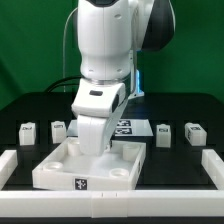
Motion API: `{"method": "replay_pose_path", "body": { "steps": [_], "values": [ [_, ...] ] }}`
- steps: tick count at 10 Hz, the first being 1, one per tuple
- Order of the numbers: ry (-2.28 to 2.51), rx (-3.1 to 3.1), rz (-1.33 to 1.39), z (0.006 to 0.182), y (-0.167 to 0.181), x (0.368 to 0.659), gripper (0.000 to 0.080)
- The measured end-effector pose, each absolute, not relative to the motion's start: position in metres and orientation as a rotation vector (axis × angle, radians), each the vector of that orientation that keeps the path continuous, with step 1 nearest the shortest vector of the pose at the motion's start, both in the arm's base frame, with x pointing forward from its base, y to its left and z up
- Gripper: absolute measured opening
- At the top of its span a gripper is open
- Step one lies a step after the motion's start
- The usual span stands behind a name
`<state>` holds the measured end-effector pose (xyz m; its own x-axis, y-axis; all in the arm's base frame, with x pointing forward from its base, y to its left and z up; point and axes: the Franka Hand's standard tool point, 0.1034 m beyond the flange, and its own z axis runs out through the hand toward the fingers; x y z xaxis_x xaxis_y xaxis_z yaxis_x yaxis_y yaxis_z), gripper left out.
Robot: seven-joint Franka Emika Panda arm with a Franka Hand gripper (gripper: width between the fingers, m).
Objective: Assemble one leg
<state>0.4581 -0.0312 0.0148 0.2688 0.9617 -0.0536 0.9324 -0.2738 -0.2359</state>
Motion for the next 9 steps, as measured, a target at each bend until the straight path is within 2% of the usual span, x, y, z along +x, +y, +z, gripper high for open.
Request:
{"method": "replay_pose_path", "body": {
  "steps": [7,9],
  "values": [
    [-1.813,-2.360,0.278,0.016,-0.031,0.460,0.0077],
    [-1.932,-2.281,0.280,0.018,-0.019,0.463,0.0077]
  ]
}}
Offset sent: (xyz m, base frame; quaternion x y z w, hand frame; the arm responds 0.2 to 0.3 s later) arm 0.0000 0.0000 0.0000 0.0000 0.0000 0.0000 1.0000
